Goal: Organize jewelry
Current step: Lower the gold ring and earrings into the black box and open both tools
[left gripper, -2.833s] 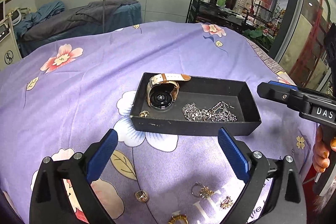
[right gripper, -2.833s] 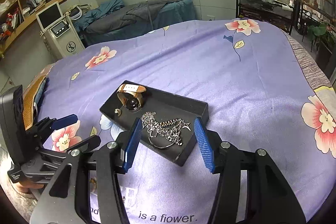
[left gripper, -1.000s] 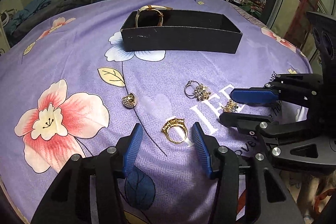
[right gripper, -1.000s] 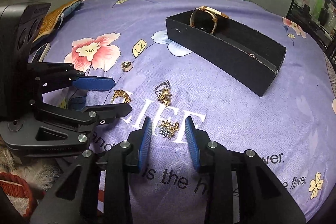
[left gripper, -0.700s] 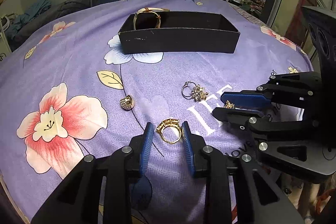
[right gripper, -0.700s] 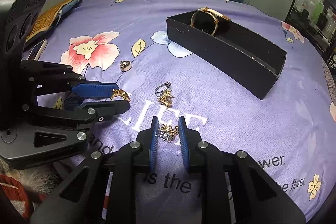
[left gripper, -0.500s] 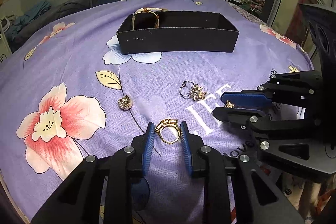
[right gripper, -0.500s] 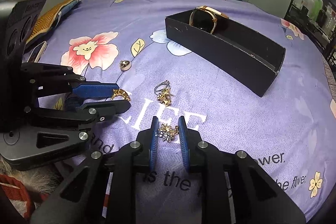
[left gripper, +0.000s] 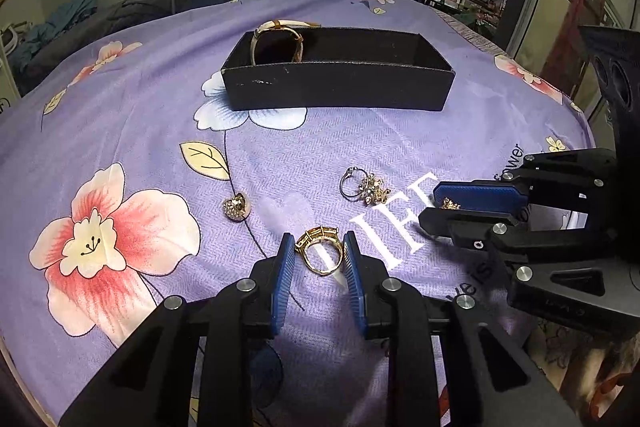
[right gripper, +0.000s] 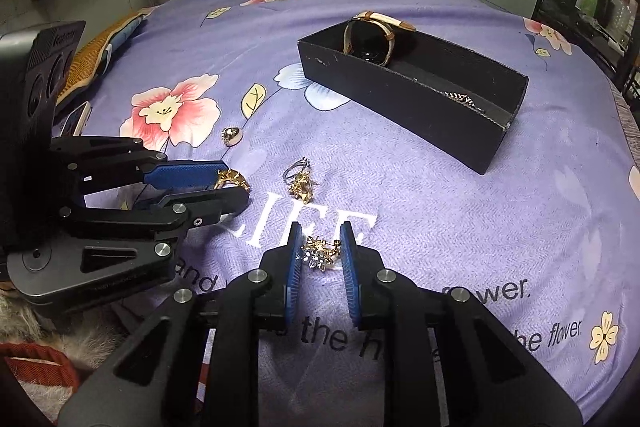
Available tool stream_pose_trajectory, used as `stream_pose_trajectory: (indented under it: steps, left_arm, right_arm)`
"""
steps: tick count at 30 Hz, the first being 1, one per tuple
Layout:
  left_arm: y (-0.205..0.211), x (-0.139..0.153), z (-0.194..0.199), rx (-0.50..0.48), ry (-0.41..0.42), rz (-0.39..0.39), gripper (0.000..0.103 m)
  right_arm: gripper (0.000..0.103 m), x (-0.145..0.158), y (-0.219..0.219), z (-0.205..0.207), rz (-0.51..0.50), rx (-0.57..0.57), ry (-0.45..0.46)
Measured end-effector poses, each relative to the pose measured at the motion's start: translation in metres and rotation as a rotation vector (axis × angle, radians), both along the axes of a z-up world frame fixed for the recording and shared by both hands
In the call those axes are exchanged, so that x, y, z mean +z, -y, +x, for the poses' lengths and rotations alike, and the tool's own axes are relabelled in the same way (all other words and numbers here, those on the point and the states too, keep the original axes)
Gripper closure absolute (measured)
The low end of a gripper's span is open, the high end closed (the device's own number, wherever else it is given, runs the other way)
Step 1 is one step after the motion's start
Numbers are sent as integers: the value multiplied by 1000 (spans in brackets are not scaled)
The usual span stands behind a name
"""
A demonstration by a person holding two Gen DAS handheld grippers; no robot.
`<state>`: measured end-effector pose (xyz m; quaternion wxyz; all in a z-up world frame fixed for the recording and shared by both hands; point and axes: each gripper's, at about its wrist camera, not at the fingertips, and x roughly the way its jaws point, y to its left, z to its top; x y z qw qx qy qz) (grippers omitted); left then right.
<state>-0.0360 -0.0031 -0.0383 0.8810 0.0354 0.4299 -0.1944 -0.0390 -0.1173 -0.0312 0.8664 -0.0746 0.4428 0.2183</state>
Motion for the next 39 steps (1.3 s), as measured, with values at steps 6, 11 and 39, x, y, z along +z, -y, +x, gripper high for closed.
stream_pose_trajectory:
  steps: [6,11,39]
  left_arm:
    - [5,8,6,-14,13,-16,78]
    - [7,17,14,-15,21,-38,78]
    - [29,67,114,23,95,-150,78]
  right_arm:
    - [83,11,3,5,11,-11,22]
    - [83,20,6,10,14,-16,42]
    - [83,61,41,82,69,-167,155]
